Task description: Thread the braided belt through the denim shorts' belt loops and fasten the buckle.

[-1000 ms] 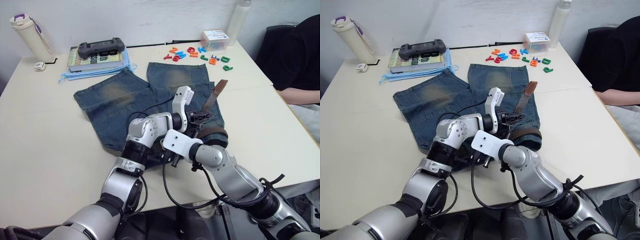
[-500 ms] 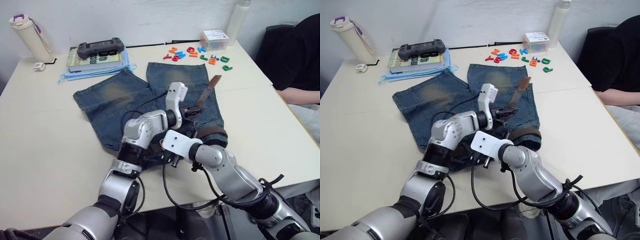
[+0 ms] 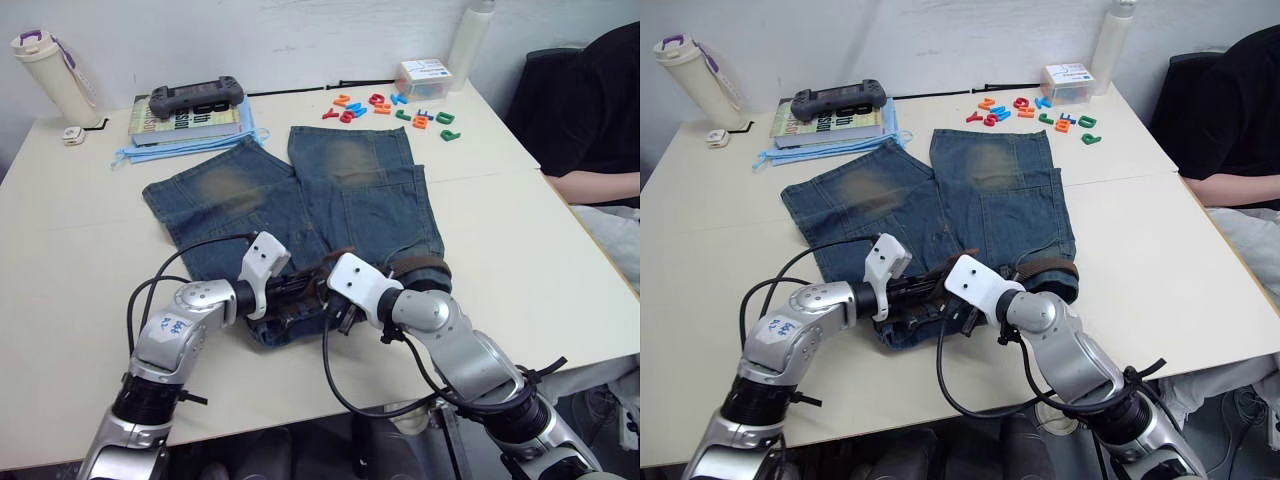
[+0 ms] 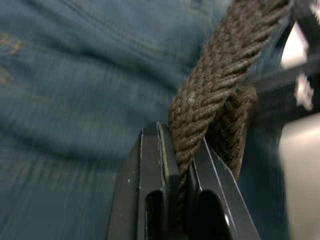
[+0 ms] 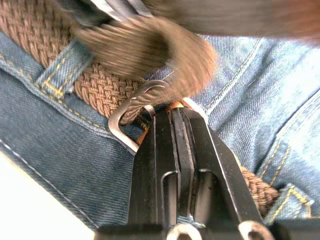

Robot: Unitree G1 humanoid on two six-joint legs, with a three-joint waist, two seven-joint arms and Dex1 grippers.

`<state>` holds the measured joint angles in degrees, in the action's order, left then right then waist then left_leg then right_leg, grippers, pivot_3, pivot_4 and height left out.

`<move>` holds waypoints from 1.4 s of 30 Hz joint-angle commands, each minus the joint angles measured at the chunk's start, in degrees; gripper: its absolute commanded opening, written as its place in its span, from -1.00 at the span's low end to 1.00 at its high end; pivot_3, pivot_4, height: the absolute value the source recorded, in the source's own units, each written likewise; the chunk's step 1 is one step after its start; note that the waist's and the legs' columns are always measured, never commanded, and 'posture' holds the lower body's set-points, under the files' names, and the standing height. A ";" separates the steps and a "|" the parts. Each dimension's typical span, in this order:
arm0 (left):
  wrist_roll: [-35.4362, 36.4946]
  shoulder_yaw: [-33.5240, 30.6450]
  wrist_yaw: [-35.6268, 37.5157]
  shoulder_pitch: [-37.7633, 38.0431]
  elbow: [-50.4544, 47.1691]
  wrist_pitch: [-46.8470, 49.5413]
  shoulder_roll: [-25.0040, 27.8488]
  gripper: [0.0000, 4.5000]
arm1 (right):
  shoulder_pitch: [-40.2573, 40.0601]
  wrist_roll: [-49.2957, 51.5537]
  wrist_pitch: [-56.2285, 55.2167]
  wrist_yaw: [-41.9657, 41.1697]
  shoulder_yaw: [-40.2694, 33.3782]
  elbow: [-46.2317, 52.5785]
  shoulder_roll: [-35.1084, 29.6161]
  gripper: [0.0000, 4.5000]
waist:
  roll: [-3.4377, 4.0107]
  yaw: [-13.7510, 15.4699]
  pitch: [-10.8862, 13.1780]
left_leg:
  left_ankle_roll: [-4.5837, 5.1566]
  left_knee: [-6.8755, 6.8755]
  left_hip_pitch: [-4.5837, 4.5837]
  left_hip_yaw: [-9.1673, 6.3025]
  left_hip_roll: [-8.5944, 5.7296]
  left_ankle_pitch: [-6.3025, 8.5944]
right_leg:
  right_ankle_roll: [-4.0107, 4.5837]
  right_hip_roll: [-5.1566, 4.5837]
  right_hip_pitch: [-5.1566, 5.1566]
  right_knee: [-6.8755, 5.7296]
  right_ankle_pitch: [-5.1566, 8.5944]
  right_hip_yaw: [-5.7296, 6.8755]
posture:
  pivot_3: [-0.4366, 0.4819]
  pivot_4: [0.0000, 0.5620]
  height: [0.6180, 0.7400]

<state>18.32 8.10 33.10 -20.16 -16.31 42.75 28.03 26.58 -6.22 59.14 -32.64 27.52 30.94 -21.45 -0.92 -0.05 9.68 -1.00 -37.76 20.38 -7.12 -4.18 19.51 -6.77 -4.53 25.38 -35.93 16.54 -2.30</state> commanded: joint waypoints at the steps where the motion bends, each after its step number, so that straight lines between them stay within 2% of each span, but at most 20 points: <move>1: -5.47 2.98 -1.10 1.33 -0.11 -3.01 2.17 -1.00 | -0.34 3.04 2.00 -0.18 -2.11 1.04 1.42 -0.99 | 0.02 -0.02 0.01 | 0.00 0.02 0.00 0.01 0.00 0.00 | 0.00 0.00 0.01 0.00 0.00 -0.01 | -0.05 -0.47 0.96; 5: -14.11 8.13 -3.39 0.08 1.76 -6.58 4.99 -1.00 | -0.22 4.59 3.21 0.97 -3.83 1.93 2.52 -0.99 | 0.02 -0.12 0.01 | 0.00 0.08 0.00 0.03 0.01 0.00 | 0.00 0.00 0.04 0.01 0.00 -0.02 | -0.05 -0.47 0.96; 9: -17.33 8.81 -5.05 0.13 1.74 -7.19 4.97 -1.00 | -0.12 6.88 4.99 2.20 -7.33 3.79 4.50 -0.50 | 0.02 -0.14 0.01 | 0.00 0.08 0.00 0.04 0.01 0.00 | 0.00 0.01 0.05 -0.01 0.00 -0.04 | -0.05 -0.47 0.96; 12: -17.32 8.14 -4.89 0.62 1.54 -7.05 4.45 -1.00 | 0.05 9.17 6.82 2.15 -10.71 6.50 4.80 0.15 | 0.02 -0.14 0.01 | 0.00 0.08 0.00 0.04 0.02 0.00 | 0.00 0.01 0.05 -0.04 0.00 -0.04 | -0.05 -0.47 0.96; 13: -16.83 7.59 -4.75 0.92 1.36 -6.73 4.20 -1.00 | -0.09 10.26 7.38 1.52 -12.64 8.40 4.07 0.30 | 0.03 -0.12 0.01 | 0.00 0.08 0.00 0.04 0.02 0.00 | 0.00 0.01 0.06 -0.04 0.00 -0.04 | -0.05 -0.47 0.96; 17: -17.04 7.24 -4.27 1.44 1.14 -7.46 4.40 -1.00 | -1.76 13.37 6.04 -0.83 -14.80 14.40 -0.85 0.30 | 0.02 -0.14 0.01 | 0.03 0.09 0.01 0.04 0.01 0.01 | 0.00 -0.01 0.05 -0.01 0.00 -0.04 | -0.05 -0.47 0.96; 20: -16.23 6.65 -4.03 1.42 1.11 -7.19 3.66 -1.00 | -3.93 9.94 1.73 0.08 -9.12 15.56 -8.19 0.30 | 0.03 -0.15 0.01 | 0.03 0.10 0.00 0.05 0.03 0.01 | 0.00 0.00 0.05 -0.02 0.00 -0.04 | -0.05 -0.47 0.96; 22: -15.95 6.31 -4.04 1.33 1.01 -7.03 3.18 -1.00 | -5.49 9.09 -0.38 1.59 -7.08 14.89 -9.34 0.30 | 0.02 -0.17 0.01 | 0.02 0.10 0.00 0.06 0.03 0.01 | 0.00 0.00 0.06 -0.02 0.00 -0.04 | -0.05 -0.47 0.96; 26: -15.93 6.08 -3.49 0.67 1.13 -6.83 2.78 -1.00 | -5.40 0.45 -7.39 5.97 -0.22 10.49 -13.87 0.30 | 0.02 -0.05 0.01 | 0.02 0.07 0.00 0.10 0.04 0.01 | 0.00 0.00 0.06 -0.04 0.00 -0.07 | -0.05 -0.47 0.96; 38: -16.01 5.61 -2.97 -0.53 1.11 -5.91 1.46 -1.00 | -5.50 -11.41 -13.12 6.97 7.90 6.52 -14.03 0.30 | 0.02 0.00 0.01 | 0.02 0.01 0.01 0.09 0.01 0.01 | 0.00 0.00 0.05 -0.04 0.00 -0.06 | -0.05 -0.47 0.96; 42: -16.08 5.37 -2.96 -0.47 0.83 -5.67 1.48 -1.00 | -6.66 -13.30 -12.82 5.24 7.69 7.76 -15.51 0.30 | 0.02 0.04 0.01 | 0.02 0.00 0.01 0.09 0.01 0.01 | 0.00 0.00 0.04 -0.05 0.00 -0.06 | -0.05 -0.47 0.96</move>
<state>2.90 14.02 30.19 -20.82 -15.44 36.32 29.41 20.84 -17.78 46.35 -26.17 35.66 36.85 -35.65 -0.90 -0.01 9.69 -0.98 -37.76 20.39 -7.03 -4.18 19.52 -6.78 -4.53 25.41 -35.98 16.54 -2.36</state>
